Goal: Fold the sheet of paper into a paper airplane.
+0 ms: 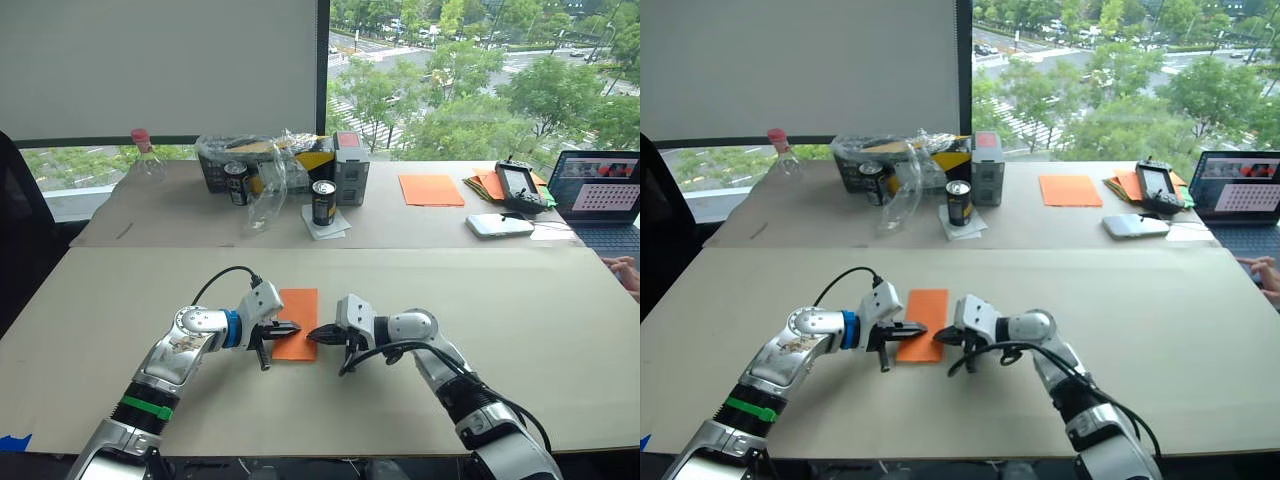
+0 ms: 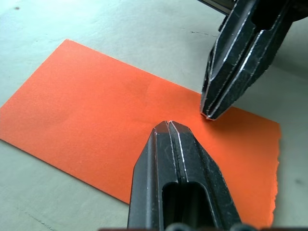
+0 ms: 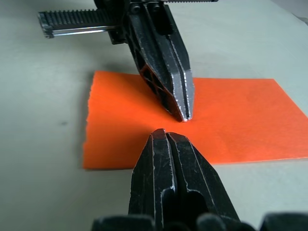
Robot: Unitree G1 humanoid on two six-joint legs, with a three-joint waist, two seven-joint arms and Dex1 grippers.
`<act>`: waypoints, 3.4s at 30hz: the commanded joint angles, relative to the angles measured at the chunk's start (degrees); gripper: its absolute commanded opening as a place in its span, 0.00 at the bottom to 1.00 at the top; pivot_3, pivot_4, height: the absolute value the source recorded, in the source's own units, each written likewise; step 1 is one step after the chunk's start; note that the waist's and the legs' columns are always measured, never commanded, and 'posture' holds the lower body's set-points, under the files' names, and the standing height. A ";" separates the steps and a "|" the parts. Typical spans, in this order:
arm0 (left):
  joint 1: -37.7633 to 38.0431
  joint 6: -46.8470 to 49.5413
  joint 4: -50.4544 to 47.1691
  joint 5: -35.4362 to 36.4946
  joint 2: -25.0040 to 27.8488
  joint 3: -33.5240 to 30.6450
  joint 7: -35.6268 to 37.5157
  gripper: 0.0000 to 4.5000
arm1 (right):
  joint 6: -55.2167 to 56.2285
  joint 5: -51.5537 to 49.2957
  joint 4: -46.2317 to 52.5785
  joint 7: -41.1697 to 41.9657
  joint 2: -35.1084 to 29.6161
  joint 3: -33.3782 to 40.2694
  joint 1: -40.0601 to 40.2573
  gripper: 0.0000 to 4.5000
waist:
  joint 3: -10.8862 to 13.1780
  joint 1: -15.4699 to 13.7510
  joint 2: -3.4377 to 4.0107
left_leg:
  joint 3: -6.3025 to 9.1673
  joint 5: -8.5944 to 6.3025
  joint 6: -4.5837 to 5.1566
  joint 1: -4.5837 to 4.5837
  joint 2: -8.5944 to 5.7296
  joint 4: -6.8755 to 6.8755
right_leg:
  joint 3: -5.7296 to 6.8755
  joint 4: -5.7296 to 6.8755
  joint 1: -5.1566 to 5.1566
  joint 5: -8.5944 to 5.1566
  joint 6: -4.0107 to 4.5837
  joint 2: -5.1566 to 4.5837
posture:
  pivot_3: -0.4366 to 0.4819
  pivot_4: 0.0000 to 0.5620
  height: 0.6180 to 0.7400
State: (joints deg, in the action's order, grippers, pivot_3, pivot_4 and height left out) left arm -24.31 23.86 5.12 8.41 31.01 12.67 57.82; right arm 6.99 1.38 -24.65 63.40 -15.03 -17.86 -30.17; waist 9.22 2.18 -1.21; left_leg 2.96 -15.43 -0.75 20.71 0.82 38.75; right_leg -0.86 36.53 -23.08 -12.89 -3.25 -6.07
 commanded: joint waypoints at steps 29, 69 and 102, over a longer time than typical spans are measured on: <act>-4.70 20.82 -10.76 14.52 4.40 -15.13 -4.03 0.00 | -39.46 -18.17 49.54 0.85 -18.03 4.23 8.01 0.01 | 0.13 -0.94 -0.14 | 0.24 0.00 -0.02 1.11 -0.03 0.06 | 0.06 0.23 -1.09 -0.15 0.01 0.04 | 0.48 0.27 0.79; -9.32 6.41 10.12 2.37 -17.68 6.54 -5.80 0.00 | -40.92 -5.49 40.86 -14.98 -22.53 -1.65 -8.42 0.01 | 0.20 -1.46 -0.24 | 0.17 0.02 -0.02 1.26 -0.09 0.24 | 0.05 0.20 -1.05 -0.13 0.04 -0.01 | 0.48 0.27 0.79; -10.48 3.66 14.32 -3.67 -19.07 9.25 -5.77 0.00 | -53.53 3.59 43.30 -7.40 -28.49 -8.41 -2.23 0.01 | 0.13 -2.37 -0.19 | 0.30 0.05 -0.06 1.23 -0.30 0.42 | 0.02 0.20 -0.82 -0.13 0.00 -0.15 | 0.48 0.27 0.79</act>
State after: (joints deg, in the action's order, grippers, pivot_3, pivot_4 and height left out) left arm -35.64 26.33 16.89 6.08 10.98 21.26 52.36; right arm -45.92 4.43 17.98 56.99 -43.48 -26.49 -33.41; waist 9.36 -0.19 -1.40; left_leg 3.25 -15.38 -0.81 21.97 0.52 39.17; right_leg -0.84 36.72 -23.91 -13.02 -3.25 -6.22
